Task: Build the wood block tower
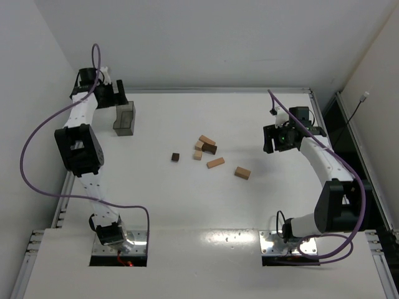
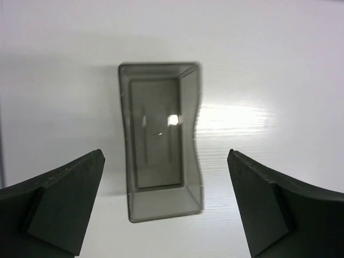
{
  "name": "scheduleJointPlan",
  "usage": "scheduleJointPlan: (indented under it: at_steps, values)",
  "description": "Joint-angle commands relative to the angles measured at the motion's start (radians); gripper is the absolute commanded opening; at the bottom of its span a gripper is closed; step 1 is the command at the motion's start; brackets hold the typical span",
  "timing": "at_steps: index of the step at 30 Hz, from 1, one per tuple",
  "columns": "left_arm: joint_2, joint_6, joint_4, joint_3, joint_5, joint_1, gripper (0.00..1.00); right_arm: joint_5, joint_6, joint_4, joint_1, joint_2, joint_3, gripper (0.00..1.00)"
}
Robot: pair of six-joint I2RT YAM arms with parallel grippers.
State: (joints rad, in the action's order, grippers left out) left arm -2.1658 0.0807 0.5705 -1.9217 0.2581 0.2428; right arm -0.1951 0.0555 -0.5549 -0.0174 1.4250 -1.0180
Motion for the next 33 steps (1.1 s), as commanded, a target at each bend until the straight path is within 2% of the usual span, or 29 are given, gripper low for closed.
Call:
scheduleJointPlan:
  at_steps: [1, 3, 4, 7, 8, 10, 13, 16, 17, 18, 21, 22, 26, 30, 33]
  values:
    - [0.133, 0.002, -0.003, -0.071, 0.087, -0.052, 0.97, -0.027, -0.003, 0.019, 0.002, 0.006, -0.034, 0.61]
    - [0.176, -0.066, 0.026, -0.071, 0.087, -0.121, 0.93, -0.027, -0.003, 0.019, 0.002, 0.006, -0.034, 0.61]
    - [0.19, -0.097, 0.037, -0.071, 0.087, -0.15, 0.82, -0.027, -0.003, 0.019, 0.002, 0.006, -0.034, 0.61]
    - [0.233, -0.185, 0.029, 0.001, 0.009, -0.288, 0.6, -0.027, -0.003, 0.029, 0.002, 0.006, -0.034, 0.61]
    - [0.257, -0.194, 0.017, 0.051, -0.046, -0.322, 0.44, -0.027, -0.003, 0.029, 0.002, 0.006, -0.034, 0.61]
    - [0.267, -0.208, -0.008, 0.087, -0.088, -0.414, 0.37, -0.027, -0.003, 0.029, 0.002, 0.006, -0.034, 0.61]
    - [0.215, -0.208, -0.008, 0.087, -0.106, -0.51, 0.33, -0.027, -0.003, 0.029, 0.002, 0.006, -0.025, 0.61]
    - [0.118, -0.177, 0.018, 0.011, -0.083, -0.563, 0.26, -0.027, -0.003, 0.029, -0.007, -0.005, -0.015, 0.61]
    - [0.091, -0.168, 0.028, -0.014, -0.063, -0.573, 0.18, -0.027, -0.003, 0.029, -0.007, -0.015, -0.014, 0.61]
    - [0.037, -0.168, 0.028, -0.063, -0.05, -0.582, 0.15, -0.027, -0.003, 0.038, -0.007, -0.015, -0.004, 0.61]
    - [-0.04, -0.142, 0.078, -0.163, 0.015, -0.608, 0.17, -0.027, 0.006, 0.038, -0.007, -0.026, 0.006, 0.61]
    - [-0.083, -0.131, 0.097, -0.18, 0.048, -0.608, 0.25, -0.018, 0.006, 0.038, -0.007, -0.035, 0.006, 0.61]
    - [-0.138, -0.119, 0.127, -0.211, 0.084, -0.643, 0.44, -0.018, 0.006, 0.038, -0.007, -0.035, 0.006, 0.61]
    - [-0.129, -0.223, 0.115, -0.12, 0.034, -0.721, 0.62, -0.018, 0.006, 0.038, -0.007, -0.035, 0.006, 0.61]
    - [-0.105, -0.248, 0.095, -0.05, -0.023, -0.755, 0.65, -0.018, 0.006, 0.038, -0.007, -0.026, 0.006, 0.61]
